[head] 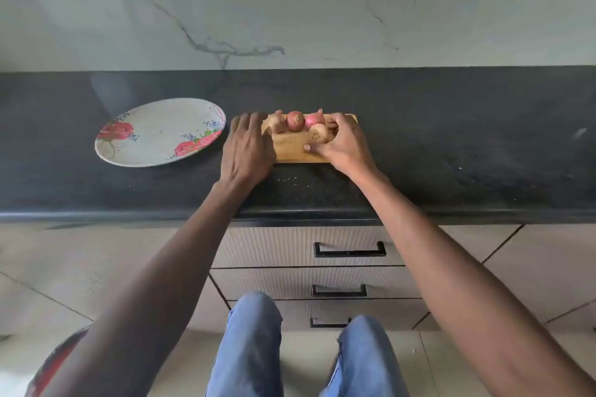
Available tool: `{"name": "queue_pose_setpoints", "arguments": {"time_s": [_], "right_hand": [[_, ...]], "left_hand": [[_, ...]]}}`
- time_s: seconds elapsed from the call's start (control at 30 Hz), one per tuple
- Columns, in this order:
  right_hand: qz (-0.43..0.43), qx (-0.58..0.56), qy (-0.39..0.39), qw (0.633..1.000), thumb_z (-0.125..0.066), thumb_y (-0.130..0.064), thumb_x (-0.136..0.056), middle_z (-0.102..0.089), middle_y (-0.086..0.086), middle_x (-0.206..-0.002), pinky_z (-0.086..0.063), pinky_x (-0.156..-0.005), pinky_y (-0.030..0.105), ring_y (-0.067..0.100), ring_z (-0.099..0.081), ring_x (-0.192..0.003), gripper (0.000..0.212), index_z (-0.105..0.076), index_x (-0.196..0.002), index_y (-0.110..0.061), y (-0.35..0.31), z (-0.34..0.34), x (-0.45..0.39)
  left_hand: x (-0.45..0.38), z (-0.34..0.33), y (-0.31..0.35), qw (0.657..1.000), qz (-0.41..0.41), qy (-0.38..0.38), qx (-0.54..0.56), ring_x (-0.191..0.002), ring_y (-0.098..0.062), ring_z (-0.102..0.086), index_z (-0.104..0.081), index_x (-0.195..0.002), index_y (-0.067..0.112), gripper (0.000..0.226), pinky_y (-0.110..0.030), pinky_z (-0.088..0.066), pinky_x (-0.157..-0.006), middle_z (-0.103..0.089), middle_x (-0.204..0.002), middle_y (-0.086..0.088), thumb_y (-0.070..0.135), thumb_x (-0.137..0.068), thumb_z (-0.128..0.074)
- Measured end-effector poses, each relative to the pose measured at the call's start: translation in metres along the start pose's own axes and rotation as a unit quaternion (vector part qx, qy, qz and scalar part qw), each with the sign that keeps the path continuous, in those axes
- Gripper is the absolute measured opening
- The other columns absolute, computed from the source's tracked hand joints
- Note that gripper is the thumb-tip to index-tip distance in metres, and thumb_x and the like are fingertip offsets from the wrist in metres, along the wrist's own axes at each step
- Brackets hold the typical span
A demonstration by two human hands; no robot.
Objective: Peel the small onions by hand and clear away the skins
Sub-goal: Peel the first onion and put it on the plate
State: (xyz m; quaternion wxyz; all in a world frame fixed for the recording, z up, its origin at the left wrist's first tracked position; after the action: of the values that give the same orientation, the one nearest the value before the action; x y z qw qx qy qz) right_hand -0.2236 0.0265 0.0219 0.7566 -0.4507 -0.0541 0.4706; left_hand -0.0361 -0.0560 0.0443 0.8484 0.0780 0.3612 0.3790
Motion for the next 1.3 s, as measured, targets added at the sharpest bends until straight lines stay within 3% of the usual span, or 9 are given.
{"name": "queue_pose_setpoints", "arguments": {"time_s": [0.1,0.3,0.47,0.63,0.73,0.8,0.9,1.13,1.3], "right_hand": [[0.006,0.025,-0.013,1.0,-0.092,-0.037,-0.068,-0.064,0.003,-0.121,-0.05,-0.091,0.037,0.021,-0.059,-0.11,0.065,-0.06,-0.12,-0.015,-0.007,0.0,0.006],[0.035,-0.017,-0.017,0.999,-0.09,-0.024,-0.072,-0.067,-0.005,-0.111,-0.039,-0.071,0.011,0.014,-0.06,-0.099,0.043,-0.068,-0.109,-0.017,-0.012,0.002,0.01],[0.091,-0.03,0.014,0.995,-0.089,-0.014,-0.073,-0.069,-0.004,-0.11,-0.041,-0.07,0.006,0.005,-0.06,-0.083,0.046,-0.072,-0.115,-0.018,-0.023,0.005,0.012],[0.237,0.027,0.089,0.967,-0.081,0.003,-0.077,-0.064,0.01,-0.11,-0.038,-0.082,0.002,0.013,-0.058,-0.097,0.038,-0.067,-0.111,-0.003,-0.049,0.007,0.033],[0.271,0.025,0.111,0.956,-0.079,0.003,-0.081,-0.066,0.012,-0.107,-0.041,-0.082,0.006,0.018,-0.06,-0.095,0.033,-0.06,-0.108,-0.002,-0.063,0.004,0.044],[0.284,0.023,0.1,0.953,-0.075,0.006,-0.083,-0.068,0.012,-0.113,-0.05,-0.091,0.025,0.02,-0.061,-0.1,0.037,-0.057,-0.113,-0.005,-0.068,0.001,0.051],[0.274,0.018,0.079,0.958,-0.069,0.013,-0.083,-0.068,0.008,-0.119,-0.051,-0.102,0.047,0.019,-0.063,-0.107,0.039,-0.059,-0.118,-0.001,-0.068,-0.001,0.05],[0.087,-0.158,0.089,0.98,-0.069,-0.005,-0.093,-0.076,-0.002,-0.102,-0.057,-0.084,0.026,0.002,-0.069,-0.086,0.016,-0.078,-0.105,-0.01,-0.035,0.016,0.028],[0.067,-0.233,0.009,0.97,-0.078,-0.005,-0.084,-0.073,-0.01,-0.1,-0.054,-0.098,0.035,0.012,-0.067,-0.103,0.024,-0.077,-0.108,-0.008,-0.037,-0.003,0.022]], "left_hand": [[0.004,0.004,0.006,1.0,-0.02,-0.004,-0.002,-0.118,-0.036,-0.052,-0.059,-0.125,0.004,0.03,-0.045,-0.043,-0.092,-0.063,-0.121,-0.017,0.012,-0.096,-0.053],[0.004,0.007,0.012,0.998,-0.048,-0.004,0.027,-0.111,-0.034,-0.06,-0.062,-0.122,0.007,0.027,-0.044,-0.049,-0.084,-0.067,-0.121,-0.013,0.018,-0.099,-0.053],[0.009,0.012,0.02,0.992,-0.099,0.023,0.07,-0.098,-0.033,-0.066,-0.067,-0.116,0.009,0.022,-0.039,-0.051,-0.076,-0.071,-0.117,-0.01,0.018,-0.099,-0.058],[0.012,0.011,0.027,0.981,-0.143,0.007,0.129,-0.081,-0.023,-0.066,-0.067,-0.117,0.009,0.033,-0.034,-0.051,-0.073,-0.073,-0.105,-0.007,0.036,-0.1,-0.056],[0.014,0.009,0.028,0.977,-0.148,-0.036,0.146,-0.074,-0.019,-0.063,-0.066,-0.122,0.011,0.05,-0.038,-0.052,-0.075,-0.072,-0.101,-0.005,0.052,-0.098,-0.049],[0.014,0.008,0.027,0.974,-0.148,-0.053,0.161,-0.074,-0.021,-0.064,-0.065,-0.125,0.011,0.058,-0.037,-0.052,-0.074,-0.073,-0.102,-0.01,0.057,-0.094,-0.049],[0.013,0.01,0.026,0.971,-0.144,-0.053,0.186,-0.07,-0.013,-0.06,-0.066,-0.125,0.01,0.052,-0.036,-0.053,-0.075,-0.074,-0.099,-0.01,0.049,-0.093,-0.06],[0.01,0.017,0.022,0.964,-0.123,-0.013,0.235,-0.076,-0.009,-0.062,-0.069,-0.122,0.004,0.045,-0.027,-0.053,-0.074,-0.072,-0.118,-0.011,0.029,-0.086,-0.08],[0.007,0.009,0.019,0.965,-0.111,-0.024,0.236,-0.081,-0.012,-0.064,-0.068,-0.124,0.007,0.046,-0.021,-0.054,-0.073,-0.073,-0.111,-0.009,0.023,-0.084,-0.083]]}}
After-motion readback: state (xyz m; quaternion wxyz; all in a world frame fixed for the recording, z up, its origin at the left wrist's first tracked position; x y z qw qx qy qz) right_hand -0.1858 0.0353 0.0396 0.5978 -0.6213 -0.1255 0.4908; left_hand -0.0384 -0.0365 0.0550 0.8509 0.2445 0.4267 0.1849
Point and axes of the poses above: each hand's wrist, its own x-axis away from the middle knuckle, its own z-axis out of the back of the hand, y = z × x, the point moved 8 cm from there along -x, towards the middle knuckle
